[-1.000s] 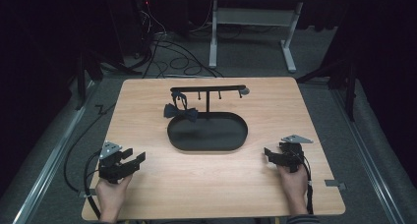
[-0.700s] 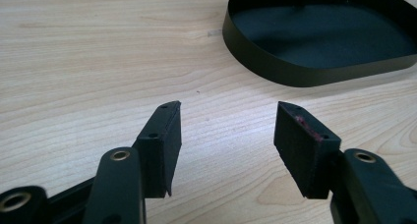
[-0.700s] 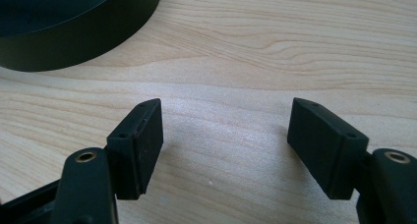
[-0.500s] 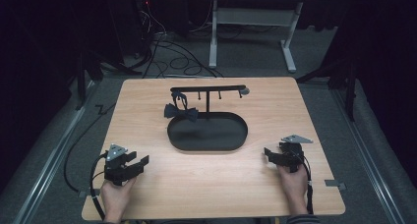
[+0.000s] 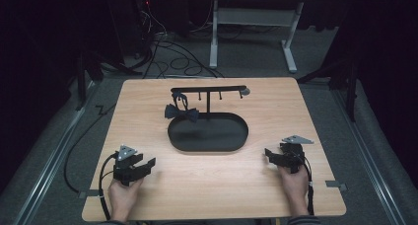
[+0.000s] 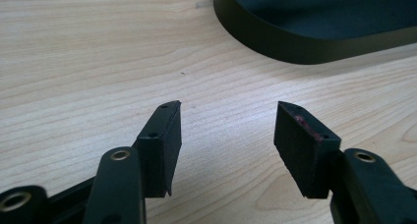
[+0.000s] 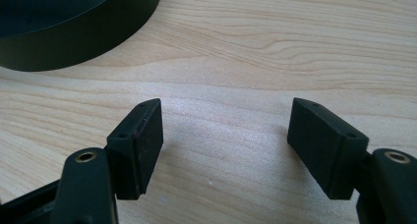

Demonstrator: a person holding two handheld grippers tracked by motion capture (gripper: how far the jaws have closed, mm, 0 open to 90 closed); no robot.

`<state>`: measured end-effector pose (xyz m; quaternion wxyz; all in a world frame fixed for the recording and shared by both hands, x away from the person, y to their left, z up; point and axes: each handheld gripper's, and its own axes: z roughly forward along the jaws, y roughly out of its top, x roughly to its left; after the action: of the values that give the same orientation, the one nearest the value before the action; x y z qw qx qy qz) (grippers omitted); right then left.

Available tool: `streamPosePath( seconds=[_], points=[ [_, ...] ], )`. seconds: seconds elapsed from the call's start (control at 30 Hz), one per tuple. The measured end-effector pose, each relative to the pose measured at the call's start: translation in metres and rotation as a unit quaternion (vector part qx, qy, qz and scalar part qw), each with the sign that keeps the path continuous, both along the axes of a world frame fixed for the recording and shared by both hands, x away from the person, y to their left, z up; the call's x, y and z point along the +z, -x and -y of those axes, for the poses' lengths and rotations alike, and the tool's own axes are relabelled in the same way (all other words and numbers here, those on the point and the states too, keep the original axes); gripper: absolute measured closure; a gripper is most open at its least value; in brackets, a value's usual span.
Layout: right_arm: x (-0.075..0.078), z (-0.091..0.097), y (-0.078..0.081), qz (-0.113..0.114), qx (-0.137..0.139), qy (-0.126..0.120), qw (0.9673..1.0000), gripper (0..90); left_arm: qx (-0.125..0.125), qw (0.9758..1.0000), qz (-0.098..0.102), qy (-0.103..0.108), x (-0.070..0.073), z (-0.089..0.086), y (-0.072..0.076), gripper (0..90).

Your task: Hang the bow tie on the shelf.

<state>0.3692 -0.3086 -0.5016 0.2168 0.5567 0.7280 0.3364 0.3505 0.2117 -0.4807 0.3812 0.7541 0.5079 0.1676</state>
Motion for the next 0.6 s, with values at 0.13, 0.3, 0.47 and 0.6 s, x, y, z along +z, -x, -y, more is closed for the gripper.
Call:
streamPosePath(
  seconds=[0.13, 0.3, 0.47, 0.6],
  points=[
    [0.000, 0.000, 0.000, 0.001, 0.000, -0.001, 1.0000, 30.9, -0.002, 0.9999, -0.003, -0.010, -0.006, 0.003, -0.002, 44.3],
    [0.000, 0.000, 0.000, 0.000, 0.000, 0.000, 1.0000, 30.9, 0.005, 0.9998, -0.003, -0.017, -0.012, 0.005, -0.004, 43.3],
    [0.000, 0.000, 0.000, 0.000, 0.000, 0.000, 1.0000, 30.9, 0.008, 0.9992, -0.003, -0.038, -0.021, 0.009, -0.006, 42.3],
    [0.000, -0.001, 0.000, 0.001, 0.000, 0.002, 1.0000, 30.9, 0.006, 0.9982, 0.020, -0.055, -0.026, 0.014, -0.003, 40.8]
  ],
)
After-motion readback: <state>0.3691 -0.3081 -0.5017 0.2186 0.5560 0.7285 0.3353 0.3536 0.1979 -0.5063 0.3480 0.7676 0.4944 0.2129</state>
